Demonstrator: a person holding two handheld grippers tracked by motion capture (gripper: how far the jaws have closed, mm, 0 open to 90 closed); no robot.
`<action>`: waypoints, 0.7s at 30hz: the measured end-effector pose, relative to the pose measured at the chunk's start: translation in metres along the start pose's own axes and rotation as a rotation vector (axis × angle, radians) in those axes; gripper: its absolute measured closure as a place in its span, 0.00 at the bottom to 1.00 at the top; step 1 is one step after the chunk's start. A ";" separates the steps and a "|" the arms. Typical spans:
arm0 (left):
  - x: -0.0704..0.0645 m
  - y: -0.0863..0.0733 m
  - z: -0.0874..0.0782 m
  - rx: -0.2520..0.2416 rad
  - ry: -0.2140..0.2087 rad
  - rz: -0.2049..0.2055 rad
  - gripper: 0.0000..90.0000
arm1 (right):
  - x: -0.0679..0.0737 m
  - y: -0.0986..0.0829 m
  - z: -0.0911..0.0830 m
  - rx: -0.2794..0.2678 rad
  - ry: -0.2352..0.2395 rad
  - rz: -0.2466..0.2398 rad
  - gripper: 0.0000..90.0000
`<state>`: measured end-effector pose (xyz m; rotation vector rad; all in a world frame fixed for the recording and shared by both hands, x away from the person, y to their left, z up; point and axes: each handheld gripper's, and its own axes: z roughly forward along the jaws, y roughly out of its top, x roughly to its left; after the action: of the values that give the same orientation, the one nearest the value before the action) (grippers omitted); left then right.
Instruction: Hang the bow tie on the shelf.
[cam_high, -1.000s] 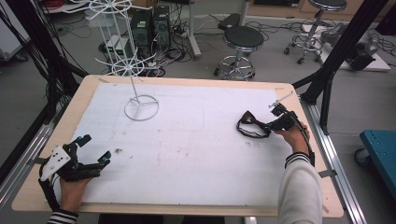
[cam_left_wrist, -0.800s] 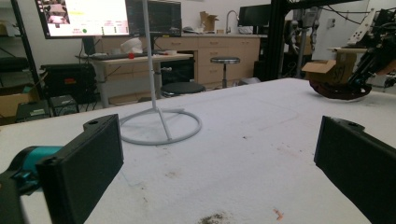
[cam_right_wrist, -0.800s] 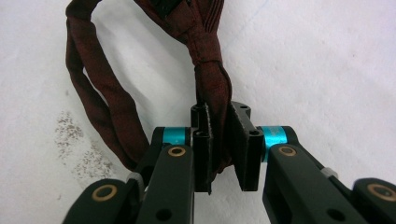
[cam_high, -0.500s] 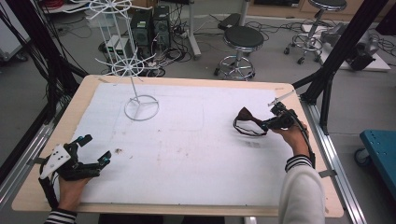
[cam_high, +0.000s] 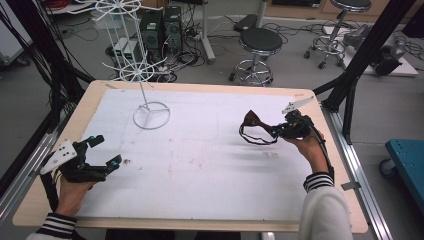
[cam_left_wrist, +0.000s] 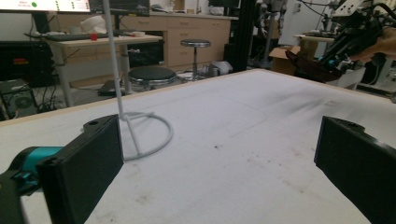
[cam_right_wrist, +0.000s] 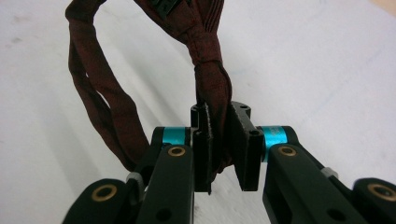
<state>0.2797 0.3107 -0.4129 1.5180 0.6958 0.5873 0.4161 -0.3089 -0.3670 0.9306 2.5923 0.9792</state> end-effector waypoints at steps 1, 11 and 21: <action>0.000 0.003 0.001 0.004 -0.009 -0.002 0.02 | 0.000 0.000 0.000 0.000 0.000 0.000 0.89; -0.004 0.032 0.019 0.044 -0.084 0.002 0.02 | 0.036 0.018 -0.013 -0.119 0.048 -0.077 0.89; -0.006 0.061 0.038 0.079 -0.191 0.002 0.02 | 0.072 0.037 -0.014 -0.204 0.073 -0.164 0.89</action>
<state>0.3079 0.2795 -0.3543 1.6242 0.5766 0.4136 0.3721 -0.2491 -0.3312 0.6321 2.5177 1.2230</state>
